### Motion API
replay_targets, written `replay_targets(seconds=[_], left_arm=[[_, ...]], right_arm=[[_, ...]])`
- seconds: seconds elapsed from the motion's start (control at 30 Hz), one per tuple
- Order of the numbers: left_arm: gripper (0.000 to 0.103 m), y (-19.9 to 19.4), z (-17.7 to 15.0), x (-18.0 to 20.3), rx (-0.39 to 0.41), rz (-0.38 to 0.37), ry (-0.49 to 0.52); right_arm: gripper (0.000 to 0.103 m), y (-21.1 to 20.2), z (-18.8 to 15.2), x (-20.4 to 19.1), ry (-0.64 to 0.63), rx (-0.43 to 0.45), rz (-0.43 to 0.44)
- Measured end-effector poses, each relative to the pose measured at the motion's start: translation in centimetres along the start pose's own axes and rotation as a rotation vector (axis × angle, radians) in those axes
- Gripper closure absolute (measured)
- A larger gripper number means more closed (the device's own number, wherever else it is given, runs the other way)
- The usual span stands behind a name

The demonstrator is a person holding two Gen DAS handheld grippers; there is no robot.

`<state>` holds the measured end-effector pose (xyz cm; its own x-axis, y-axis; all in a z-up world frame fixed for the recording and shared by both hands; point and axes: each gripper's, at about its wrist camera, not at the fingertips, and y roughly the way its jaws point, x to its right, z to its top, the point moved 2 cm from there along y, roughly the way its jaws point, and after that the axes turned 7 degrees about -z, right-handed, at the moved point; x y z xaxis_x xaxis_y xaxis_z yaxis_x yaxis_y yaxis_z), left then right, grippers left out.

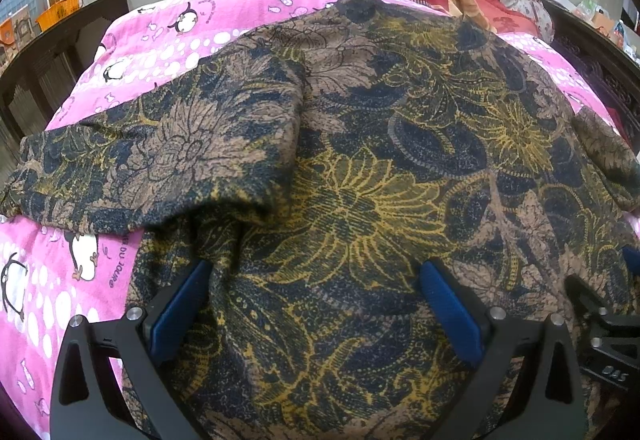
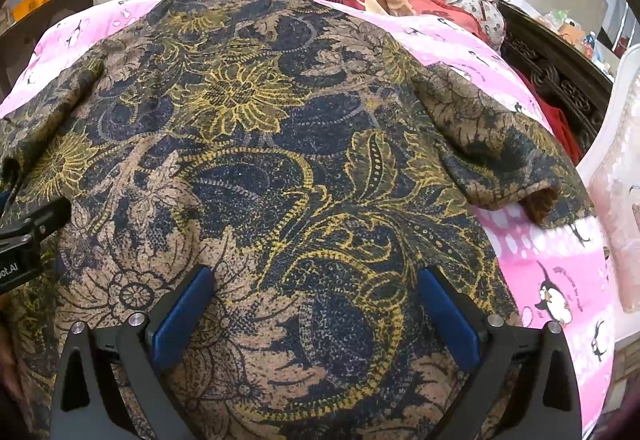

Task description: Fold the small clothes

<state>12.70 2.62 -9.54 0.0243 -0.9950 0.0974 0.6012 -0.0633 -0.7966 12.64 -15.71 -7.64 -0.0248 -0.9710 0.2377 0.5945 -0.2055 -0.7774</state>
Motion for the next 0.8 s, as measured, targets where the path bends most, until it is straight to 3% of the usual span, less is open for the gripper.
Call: replay_targets(seconds=[0.1, 0.27, 0.37, 0.57, 0.67, 0.8], left_arm=[[0.0, -0.1, 0.0, -0.1, -0.001, -0.012, -0.009], [0.0, -2.3, -0.9, -0.1, -0.027, -0.08, -0.036], [0.0, -3.9, -1.7, -0.3, -0.009, -0.064, -0.048], [0.0, -6.6, -2.5, -0.6, 0.044, -0.009, -0.045], [0.0, -6.9, -2.3, -0.6, 0.04, -0.023, -0.036], [0.0, -7.1, -2.3, 0.0, 0.059, -0.006, 0.006]], right_arm=[[0.0, -2.6, -0.1, 0.4, 0.047, 0.048, -0.014], [0.0, -6.0, -0.6, -0.6, 0.114, 0.098, 0.064], [0.0, -6.8, -0.6, -1.7, 0.089, 0.131, 0.058], [0.0, -6.3, 0.2, -3.1, -0.006, 0.158, 0.031], [0.0, -5.4, 0.3, -3.1, -0.057, 0.166, -0.002], [0.0, -2.6, -1.7, -2.2, -0.003, 0.119, 0.02]])
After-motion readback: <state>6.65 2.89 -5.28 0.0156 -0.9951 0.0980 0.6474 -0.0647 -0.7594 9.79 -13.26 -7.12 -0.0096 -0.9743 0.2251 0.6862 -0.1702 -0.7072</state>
